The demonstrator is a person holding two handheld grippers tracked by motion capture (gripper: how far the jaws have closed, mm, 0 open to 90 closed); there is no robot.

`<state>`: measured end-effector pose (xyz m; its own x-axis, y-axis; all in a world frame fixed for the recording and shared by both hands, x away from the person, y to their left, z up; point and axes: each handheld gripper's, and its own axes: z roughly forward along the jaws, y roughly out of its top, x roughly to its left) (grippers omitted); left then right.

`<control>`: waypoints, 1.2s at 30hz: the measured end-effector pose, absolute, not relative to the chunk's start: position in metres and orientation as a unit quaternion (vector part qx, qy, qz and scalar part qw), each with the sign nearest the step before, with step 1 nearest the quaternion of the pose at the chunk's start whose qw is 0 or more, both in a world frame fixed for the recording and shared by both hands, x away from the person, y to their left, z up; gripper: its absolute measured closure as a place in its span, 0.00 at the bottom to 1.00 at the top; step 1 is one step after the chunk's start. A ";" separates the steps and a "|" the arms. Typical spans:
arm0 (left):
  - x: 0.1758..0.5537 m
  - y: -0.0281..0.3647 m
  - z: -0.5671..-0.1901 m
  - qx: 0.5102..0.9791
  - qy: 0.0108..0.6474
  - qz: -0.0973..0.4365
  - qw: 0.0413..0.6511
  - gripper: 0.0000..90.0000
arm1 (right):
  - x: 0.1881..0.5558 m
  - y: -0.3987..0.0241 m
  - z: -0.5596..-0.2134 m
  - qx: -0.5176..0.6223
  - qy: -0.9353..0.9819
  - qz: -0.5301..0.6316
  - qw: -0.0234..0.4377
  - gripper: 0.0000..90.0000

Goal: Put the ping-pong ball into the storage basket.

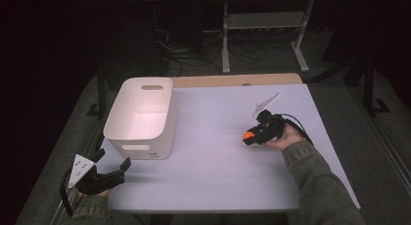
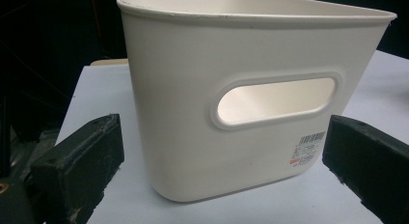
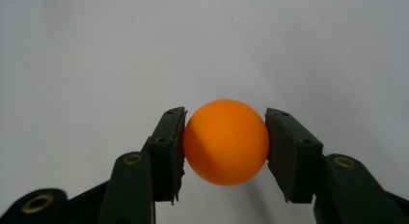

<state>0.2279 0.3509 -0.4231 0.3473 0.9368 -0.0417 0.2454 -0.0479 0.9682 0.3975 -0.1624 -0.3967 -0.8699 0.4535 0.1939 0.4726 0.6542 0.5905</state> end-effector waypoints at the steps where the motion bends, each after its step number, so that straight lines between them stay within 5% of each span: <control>1: 0.228 0.351 -0.423 0.641 0.461 0.337 0.513 0.00 | 0.398 -0.163 -0.394 -0.256 -0.908 -0.331 0.013 0.55; 36: 0.228 0.351 -0.423 0.640 0.461 0.336 0.514 0.00 | 0.405 -0.142 -0.336 -0.213 -0.917 -0.337 -0.006 0.56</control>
